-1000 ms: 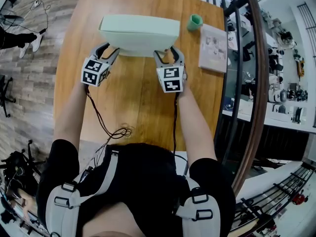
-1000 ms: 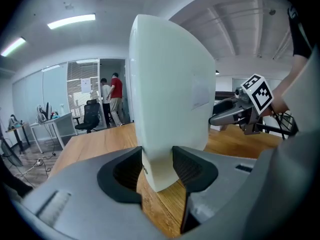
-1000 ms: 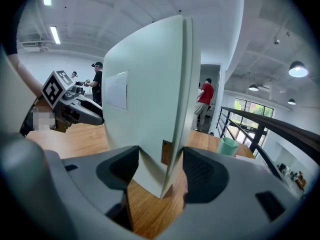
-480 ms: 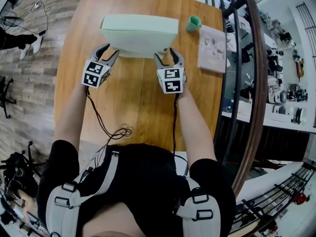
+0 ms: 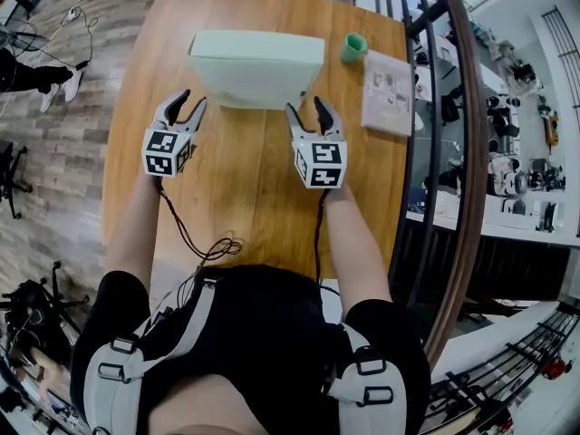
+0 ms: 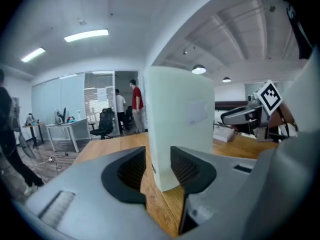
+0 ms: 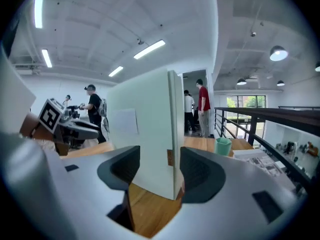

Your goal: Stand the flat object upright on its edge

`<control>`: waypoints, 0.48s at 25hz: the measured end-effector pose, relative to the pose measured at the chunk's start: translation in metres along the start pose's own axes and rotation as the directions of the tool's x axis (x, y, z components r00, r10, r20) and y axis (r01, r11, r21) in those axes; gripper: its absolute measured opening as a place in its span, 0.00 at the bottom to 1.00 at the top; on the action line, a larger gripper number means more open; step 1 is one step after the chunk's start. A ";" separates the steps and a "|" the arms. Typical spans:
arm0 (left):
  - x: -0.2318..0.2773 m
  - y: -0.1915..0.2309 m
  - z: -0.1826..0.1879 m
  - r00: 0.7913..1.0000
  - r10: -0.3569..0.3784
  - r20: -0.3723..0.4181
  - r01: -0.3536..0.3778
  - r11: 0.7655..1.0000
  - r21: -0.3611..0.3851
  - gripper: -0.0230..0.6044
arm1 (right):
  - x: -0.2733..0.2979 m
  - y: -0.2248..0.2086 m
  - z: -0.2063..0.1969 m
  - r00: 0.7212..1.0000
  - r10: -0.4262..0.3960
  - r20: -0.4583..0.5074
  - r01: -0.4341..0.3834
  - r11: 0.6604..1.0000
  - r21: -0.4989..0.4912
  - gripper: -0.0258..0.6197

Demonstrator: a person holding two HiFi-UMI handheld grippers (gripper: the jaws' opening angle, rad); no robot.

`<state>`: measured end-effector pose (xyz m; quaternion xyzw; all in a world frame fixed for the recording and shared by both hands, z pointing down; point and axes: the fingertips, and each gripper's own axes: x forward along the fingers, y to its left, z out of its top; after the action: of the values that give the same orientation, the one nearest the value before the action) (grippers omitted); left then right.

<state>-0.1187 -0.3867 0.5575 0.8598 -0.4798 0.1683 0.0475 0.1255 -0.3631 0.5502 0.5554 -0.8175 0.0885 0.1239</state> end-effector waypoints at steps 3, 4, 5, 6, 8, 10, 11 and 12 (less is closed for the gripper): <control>-0.030 0.011 0.015 0.991 0.116 0.073 -0.111 0.991 -0.077 0.09 | -0.026 0.002 0.022 0.994 -0.036 0.101 0.030 0.998 0.059 0.30; -0.040 0.013 0.021 0.985 0.150 0.090 -0.141 0.985 -0.100 0.05 | -0.034 0.003 0.029 0.990 -0.054 0.128 0.045 0.997 0.069 0.25; -0.049 0.015 0.027 0.979 0.175 0.105 -0.161 0.979 -0.125 0.04 | -0.042 0.004 0.037 0.985 -0.072 0.154 0.061 0.995 0.077 0.19; -0.058 0.016 0.034 0.974 0.193 0.119 -0.174 0.973 -0.153 0.04 | -0.049 0.005 0.045 0.980 -0.091 0.178 0.077 0.993 0.084 0.15; -0.077 0.014 0.051 0.965 0.215 0.152 -0.183 0.962 -0.203 0.04 | -0.066 0.007 0.063 0.965 -0.126 0.228 0.108 0.990 0.093 0.05; -0.096 0.010 0.069 0.955 0.232 0.185 -0.189 0.956 -0.225 0.04 | -0.083 0.011 0.084 0.948 -0.155 0.277 0.134 0.987 0.093 0.05; -0.105 0.008 0.078 0.949 0.246 0.197 -0.199 0.953 -0.230 0.04 | -0.091 0.014 0.095 0.940 -0.163 0.300 0.143 0.986 0.089 0.05; -0.115 0.008 0.087 0.943 0.261 0.208 -0.211 0.949 -0.235 0.04 | -0.098 0.017 0.105 0.933 -0.164 0.321 0.145 0.986 0.084 0.05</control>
<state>-0.1593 -0.3189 0.4365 0.7997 -0.5972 0.0178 0.0598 0.1335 -0.2999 0.4201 0.6283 -0.7776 0.0092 -0.0233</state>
